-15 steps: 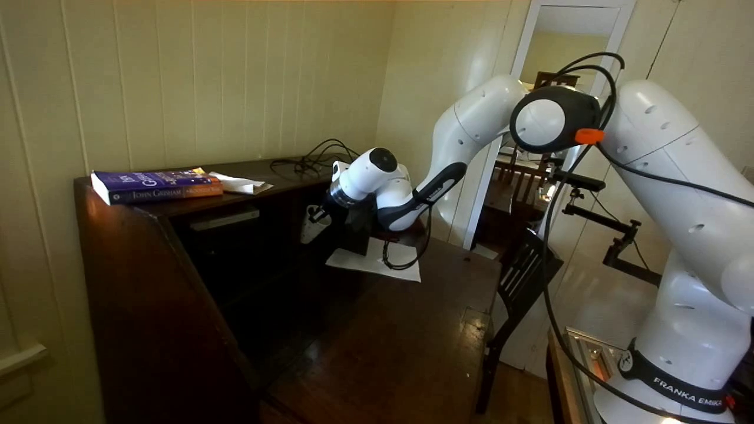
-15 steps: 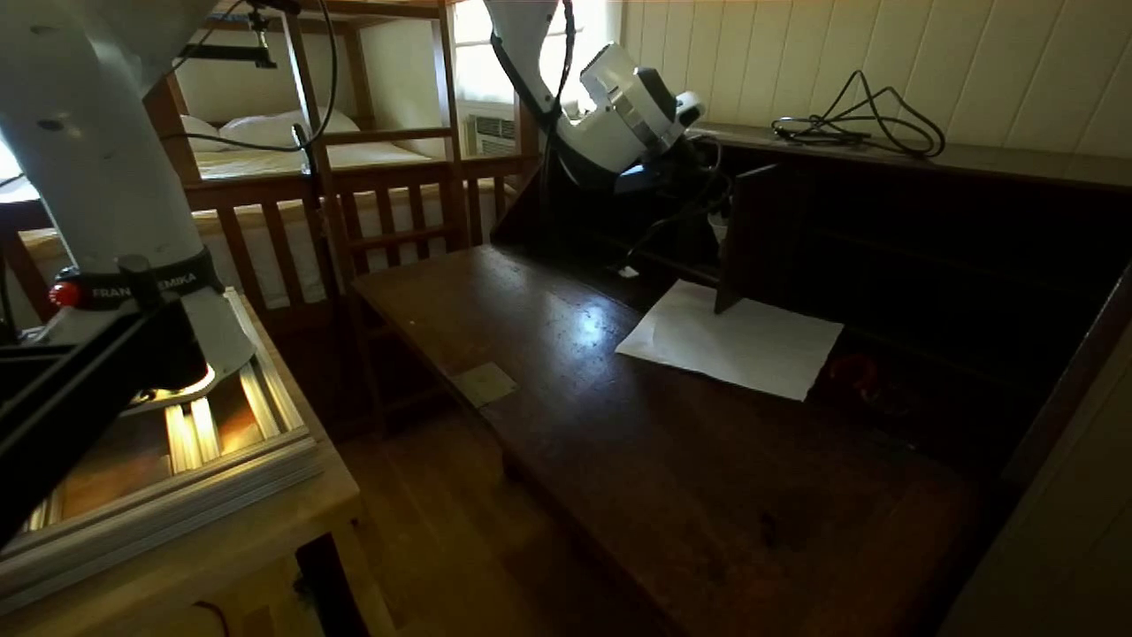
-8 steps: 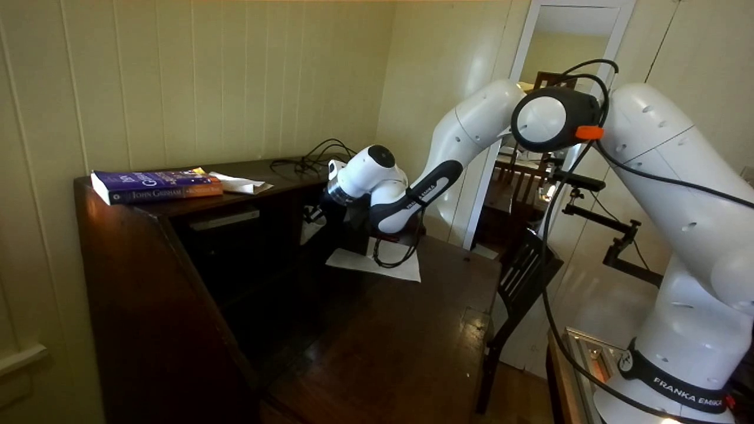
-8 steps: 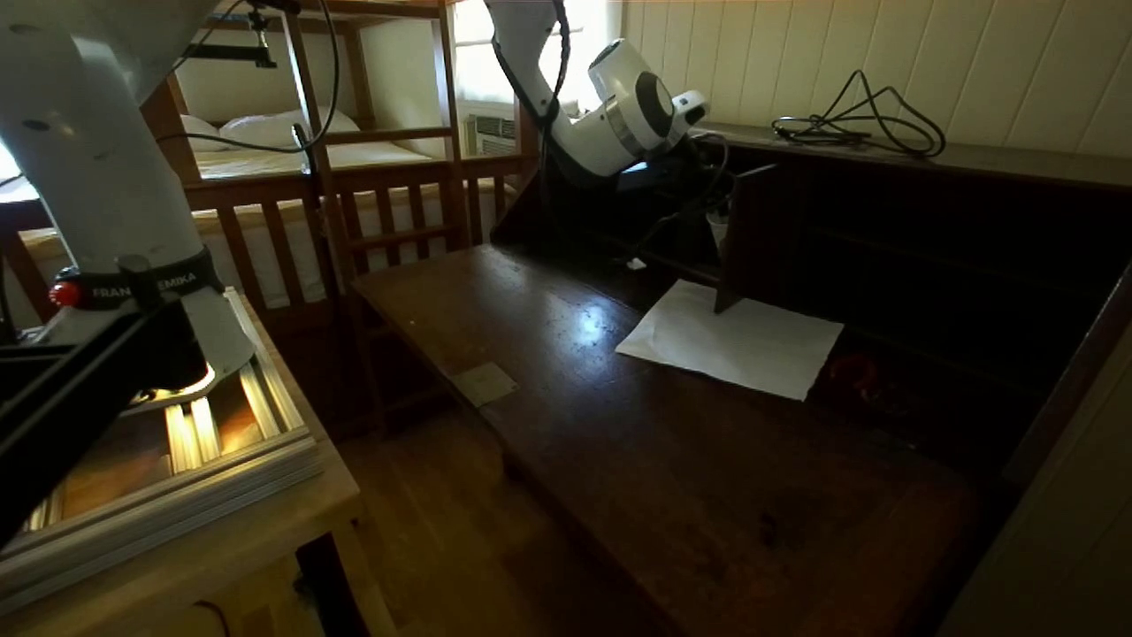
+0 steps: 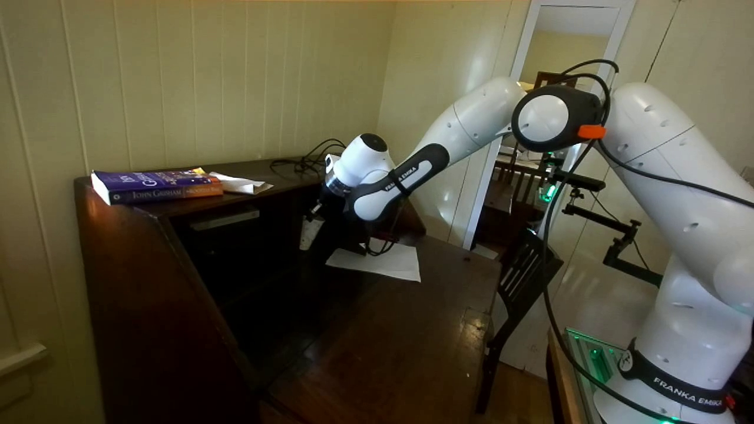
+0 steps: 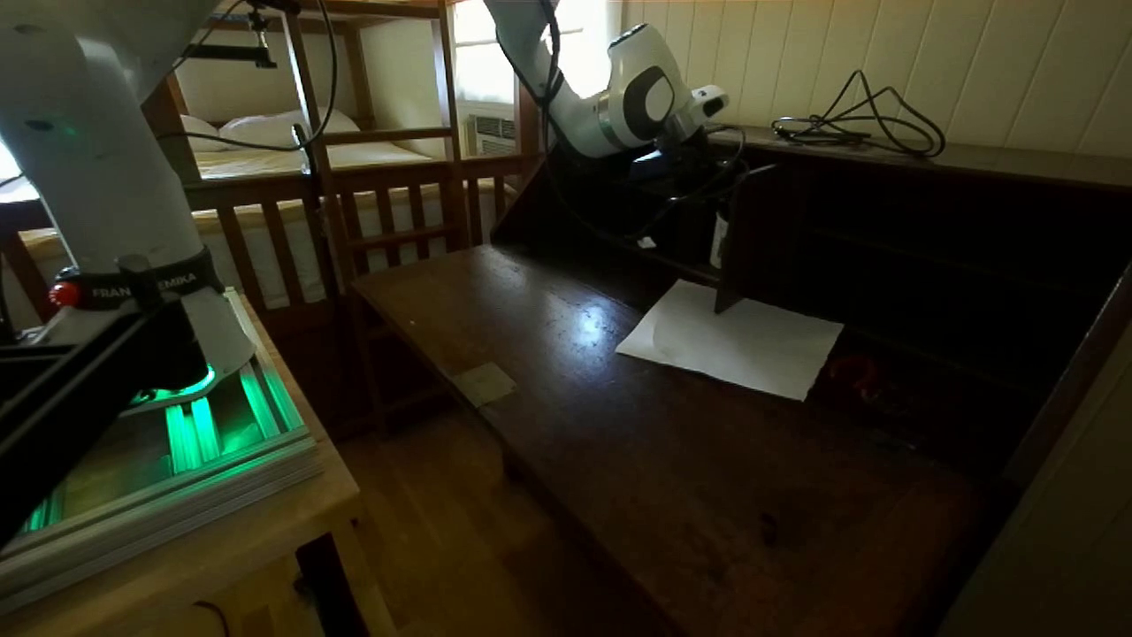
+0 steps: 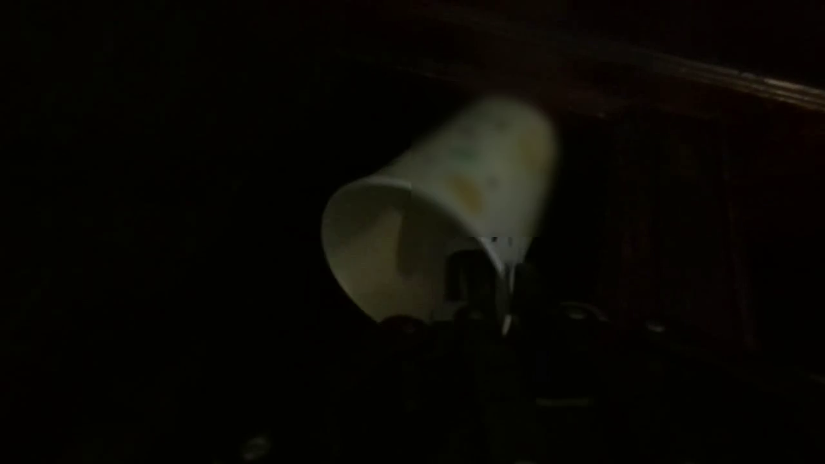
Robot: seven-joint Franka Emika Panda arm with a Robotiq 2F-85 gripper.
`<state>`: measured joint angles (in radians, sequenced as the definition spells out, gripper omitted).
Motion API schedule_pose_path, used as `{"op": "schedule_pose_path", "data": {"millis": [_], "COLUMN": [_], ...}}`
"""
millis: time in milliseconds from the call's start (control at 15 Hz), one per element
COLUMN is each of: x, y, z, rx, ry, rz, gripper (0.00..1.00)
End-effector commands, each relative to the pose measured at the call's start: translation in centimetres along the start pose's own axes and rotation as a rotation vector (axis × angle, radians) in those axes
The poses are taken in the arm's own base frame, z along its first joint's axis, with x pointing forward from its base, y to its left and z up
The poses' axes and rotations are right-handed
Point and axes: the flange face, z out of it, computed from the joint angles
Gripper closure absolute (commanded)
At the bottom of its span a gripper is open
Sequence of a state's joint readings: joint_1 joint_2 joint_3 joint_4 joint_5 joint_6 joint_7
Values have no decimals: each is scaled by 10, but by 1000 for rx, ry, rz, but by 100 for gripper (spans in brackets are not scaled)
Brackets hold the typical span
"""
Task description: Put the cup in the open cabinet, then close the cabinet door
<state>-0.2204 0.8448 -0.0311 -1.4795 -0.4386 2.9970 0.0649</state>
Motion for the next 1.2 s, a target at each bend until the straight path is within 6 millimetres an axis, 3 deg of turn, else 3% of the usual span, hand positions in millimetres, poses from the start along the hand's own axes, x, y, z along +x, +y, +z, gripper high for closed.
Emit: {"op": "schedule_pose_path", "data": {"millis": [0,467,933,1133], "x": [16,24,10,-16], "y": [8,6,-9,-29], "z": [-5,-24,-43,-62], "rx": [-28,-142,-214,-220], "ry": [9,4,-11,-109], "rz": [-39,-74,62,164], "gripper": [51,2,0,0]}}
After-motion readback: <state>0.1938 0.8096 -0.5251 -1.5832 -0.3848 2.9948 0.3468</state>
